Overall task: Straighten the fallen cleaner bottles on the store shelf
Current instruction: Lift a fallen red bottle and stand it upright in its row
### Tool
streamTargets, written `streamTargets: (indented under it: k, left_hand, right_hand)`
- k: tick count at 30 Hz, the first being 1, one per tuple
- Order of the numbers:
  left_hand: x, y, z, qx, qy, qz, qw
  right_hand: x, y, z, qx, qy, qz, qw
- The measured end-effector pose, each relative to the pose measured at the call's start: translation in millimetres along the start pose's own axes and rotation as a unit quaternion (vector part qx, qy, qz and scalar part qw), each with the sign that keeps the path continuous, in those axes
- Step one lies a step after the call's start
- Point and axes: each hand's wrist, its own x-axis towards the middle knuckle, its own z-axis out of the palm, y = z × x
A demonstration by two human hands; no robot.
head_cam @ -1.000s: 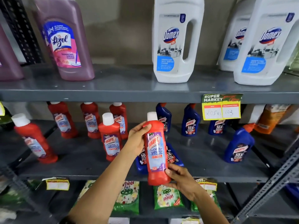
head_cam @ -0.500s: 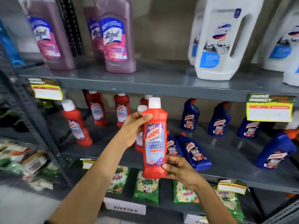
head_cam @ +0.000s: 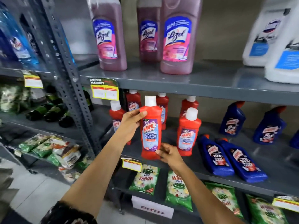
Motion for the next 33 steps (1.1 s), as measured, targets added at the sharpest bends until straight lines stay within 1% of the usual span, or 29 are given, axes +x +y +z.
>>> streamTargets:
  k: [3, 7, 13, 21, 26, 28, 31, 32, 33]
  left_hand:
    - [18, -10, -14, -0.005, -0.003, -0.002, 1.0]
    - [35, -23, -14, -0.008, -0.017, -0.003, 1.0]
    - [55, -43, -10, 0.024, -0.034, -0.014, 0.999]
    - [57, -59, -11, 0.042, -0.042, -0.011, 0.998]
    - [52, -55, -9, 0.046, -0.065, -0.012, 0.997]
    - [46, -54, -7, 0.042, -0.067, -0.018, 0.997]
    - [38, -56, -6, 0.013, -0.036, -0.021, 0.999]
    - [35, -61, -5, 0.0, -0.004, -0.014, 1.0]
    - [29, -70, -2, -0.004, 0.054, -0.008, 0.999]
  right_hand:
    - [31, 4, 1, -0.008, 0.013, -0.001, 1.0]
    - [58, 8, -7, -0.036, 0.043, -0.005, 0.998]
    - [81, 25, -19, -0.113, 0.069, -0.01, 0.991]
    - [83, 29, -13, -0.143, 0.124, 0.023, 0.982]
    - [82, 26, -14, -0.179, 0.125, 0.042, 0.975]
    - [80, 23, -13, -0.218, 0.122, 0.037, 0.968]
    - [73, 21, -9, -0.304, 0.105, 0.06, 0.945]
    - [67, 19, -7, -0.319, 0.099, 0.071, 0.94]
    - [59, 17, -5, -0.33, 0.098, 0.075, 0.936]
